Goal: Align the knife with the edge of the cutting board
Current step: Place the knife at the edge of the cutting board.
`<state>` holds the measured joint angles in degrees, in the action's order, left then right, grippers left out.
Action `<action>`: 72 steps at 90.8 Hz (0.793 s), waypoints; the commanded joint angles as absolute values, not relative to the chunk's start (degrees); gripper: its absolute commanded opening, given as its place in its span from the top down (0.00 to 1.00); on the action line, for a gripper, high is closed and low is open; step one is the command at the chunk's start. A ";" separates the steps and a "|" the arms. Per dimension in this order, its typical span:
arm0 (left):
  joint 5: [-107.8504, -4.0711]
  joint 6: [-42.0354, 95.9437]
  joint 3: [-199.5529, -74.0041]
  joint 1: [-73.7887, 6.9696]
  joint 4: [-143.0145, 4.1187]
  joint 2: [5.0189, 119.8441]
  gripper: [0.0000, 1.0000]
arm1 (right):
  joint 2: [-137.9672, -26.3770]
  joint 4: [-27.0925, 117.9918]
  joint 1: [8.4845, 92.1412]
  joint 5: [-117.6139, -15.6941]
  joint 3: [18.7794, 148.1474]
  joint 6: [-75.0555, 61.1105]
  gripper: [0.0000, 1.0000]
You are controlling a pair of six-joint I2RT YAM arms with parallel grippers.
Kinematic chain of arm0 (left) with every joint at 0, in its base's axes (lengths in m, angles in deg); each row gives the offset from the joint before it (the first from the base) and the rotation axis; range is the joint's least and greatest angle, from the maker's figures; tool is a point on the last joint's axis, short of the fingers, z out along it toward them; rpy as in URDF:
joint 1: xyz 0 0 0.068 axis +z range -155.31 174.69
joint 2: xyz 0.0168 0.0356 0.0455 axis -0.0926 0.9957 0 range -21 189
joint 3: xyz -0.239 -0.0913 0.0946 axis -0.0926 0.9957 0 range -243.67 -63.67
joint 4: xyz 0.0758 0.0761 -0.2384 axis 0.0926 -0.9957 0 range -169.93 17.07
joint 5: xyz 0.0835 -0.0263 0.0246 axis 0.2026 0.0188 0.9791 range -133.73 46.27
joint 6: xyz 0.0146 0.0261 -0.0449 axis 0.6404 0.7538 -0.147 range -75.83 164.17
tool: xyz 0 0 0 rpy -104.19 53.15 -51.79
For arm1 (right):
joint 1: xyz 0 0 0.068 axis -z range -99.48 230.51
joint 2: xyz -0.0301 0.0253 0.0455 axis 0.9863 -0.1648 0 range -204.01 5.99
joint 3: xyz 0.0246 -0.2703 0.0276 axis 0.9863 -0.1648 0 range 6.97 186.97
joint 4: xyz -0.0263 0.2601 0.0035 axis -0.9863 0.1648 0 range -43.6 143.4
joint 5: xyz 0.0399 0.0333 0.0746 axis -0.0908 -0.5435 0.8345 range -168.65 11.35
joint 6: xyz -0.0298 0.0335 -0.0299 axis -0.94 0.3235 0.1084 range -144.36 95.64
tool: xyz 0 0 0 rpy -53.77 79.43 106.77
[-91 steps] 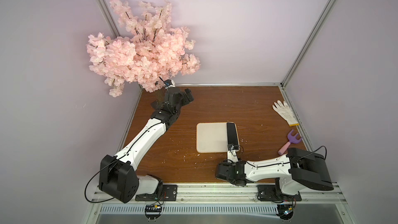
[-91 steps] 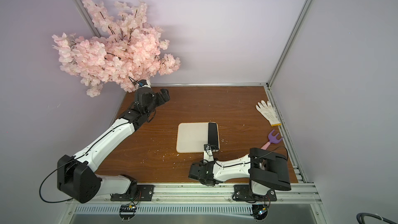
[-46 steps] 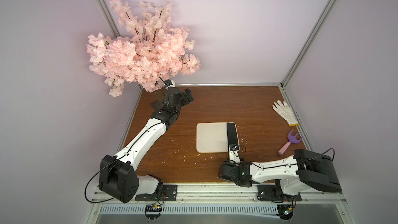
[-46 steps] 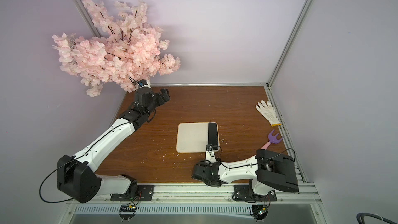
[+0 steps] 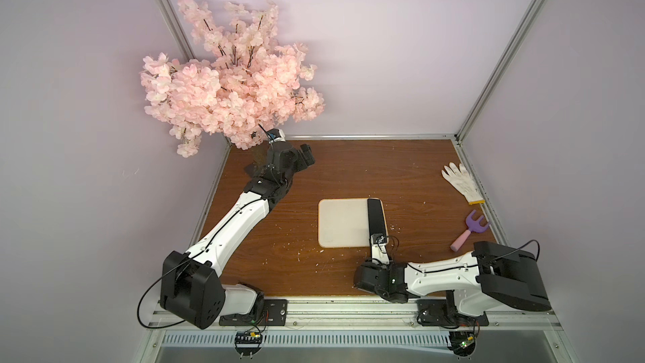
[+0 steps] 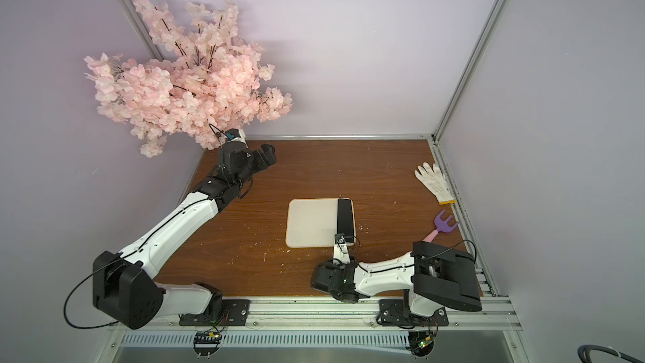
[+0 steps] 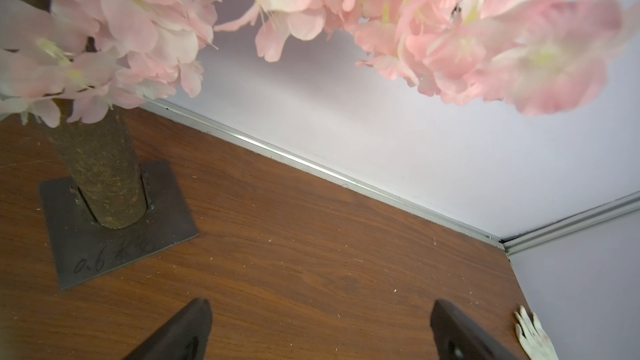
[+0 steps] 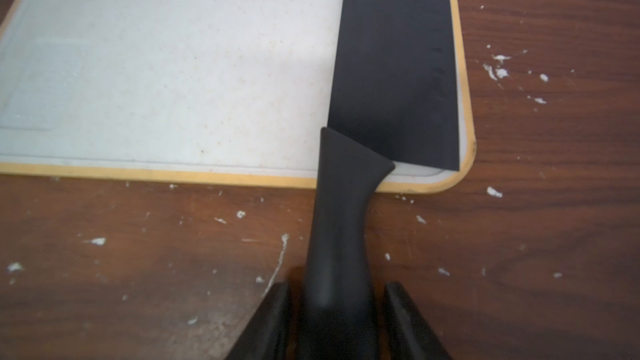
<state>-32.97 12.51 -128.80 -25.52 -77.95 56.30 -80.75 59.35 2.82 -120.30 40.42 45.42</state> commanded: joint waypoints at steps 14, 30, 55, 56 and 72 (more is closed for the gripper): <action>-29.88 18.68 -131.39 -31.57 -79.36 55.17 0.00 | -83.59 58.53 3.69 -119.20 41.40 44.62 0.57; -33.36 17.31 -128.81 -32.45 -81.30 53.53 0.00 | -83.92 58.96 3.89 -119.43 41.36 45.28 0.59; -45.30 15.87 -122.64 -32.62 -84.36 51.53 0.00 | -84.67 59.06 3.87 -119.20 41.60 45.88 0.60; -45.66 15.83 -122.34 -32.63 -84.53 51.43 0.00 | -84.64 59.06 3.87 -119.18 41.60 45.92 0.60; -48.61 15.32 -115.92 -33.37 -86.23 49.49 0.00 | -84.65 59.15 3.63 -119.14 41.67 46.05 0.61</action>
<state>-44.70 15.92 -119.29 -32.51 -83.34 51.36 -83.24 57.76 3.68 -121.83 41.58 45.55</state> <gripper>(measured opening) 0.998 0.394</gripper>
